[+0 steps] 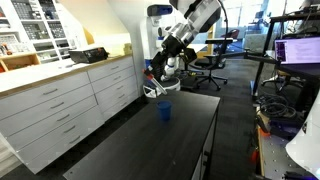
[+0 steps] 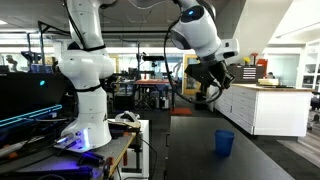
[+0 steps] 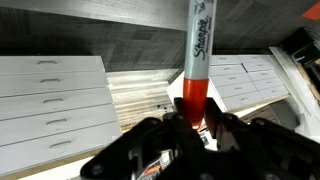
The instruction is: Put the marker in the cup
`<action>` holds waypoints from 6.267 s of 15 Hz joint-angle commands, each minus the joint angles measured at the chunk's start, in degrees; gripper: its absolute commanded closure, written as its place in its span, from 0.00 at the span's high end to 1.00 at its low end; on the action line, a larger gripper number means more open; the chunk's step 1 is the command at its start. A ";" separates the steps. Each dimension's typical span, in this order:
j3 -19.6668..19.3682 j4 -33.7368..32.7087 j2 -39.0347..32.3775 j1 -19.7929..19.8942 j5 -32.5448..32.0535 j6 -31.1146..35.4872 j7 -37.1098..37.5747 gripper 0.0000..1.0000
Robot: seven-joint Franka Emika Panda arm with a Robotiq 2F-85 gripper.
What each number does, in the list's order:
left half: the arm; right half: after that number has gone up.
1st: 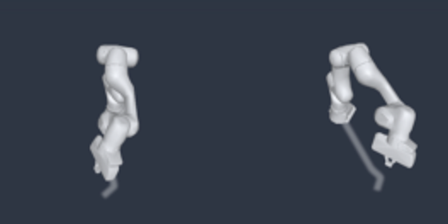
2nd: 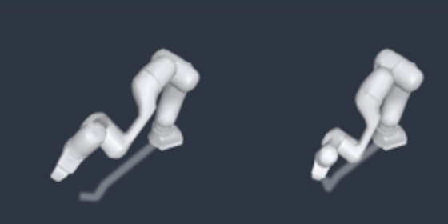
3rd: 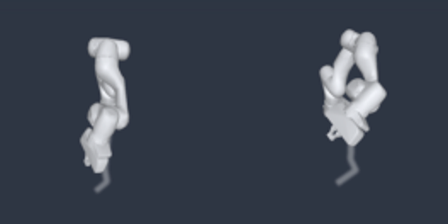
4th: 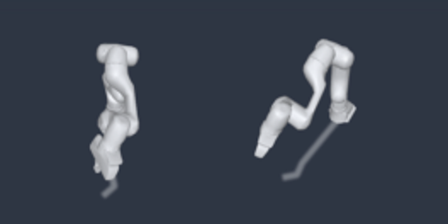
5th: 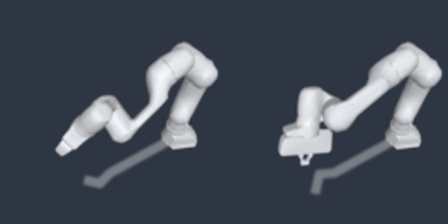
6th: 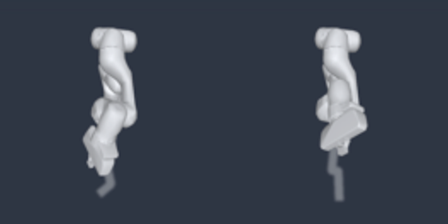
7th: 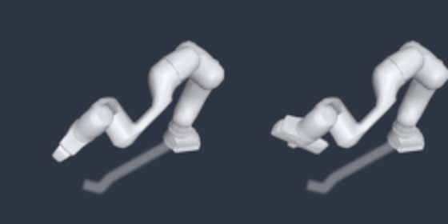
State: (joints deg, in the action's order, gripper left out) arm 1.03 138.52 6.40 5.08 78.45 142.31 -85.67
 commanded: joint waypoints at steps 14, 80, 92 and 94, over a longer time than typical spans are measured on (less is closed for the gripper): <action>-4.89 -15.90 -13.00 1.14 2.06 -11.41 -10.79 0.06; -10.86 -25.83 -36.03 9.40 3.38 -43.08 -34.57 0.06; -12.96 -24.38 -35.59 12.19 2.69 -46.83 -36.86 0.06; -12.94 -24.17 -35.84 12.16 2.60 -47.15 -37.35 0.06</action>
State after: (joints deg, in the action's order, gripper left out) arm -11.85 113.48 -29.73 16.48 81.19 97.38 -121.40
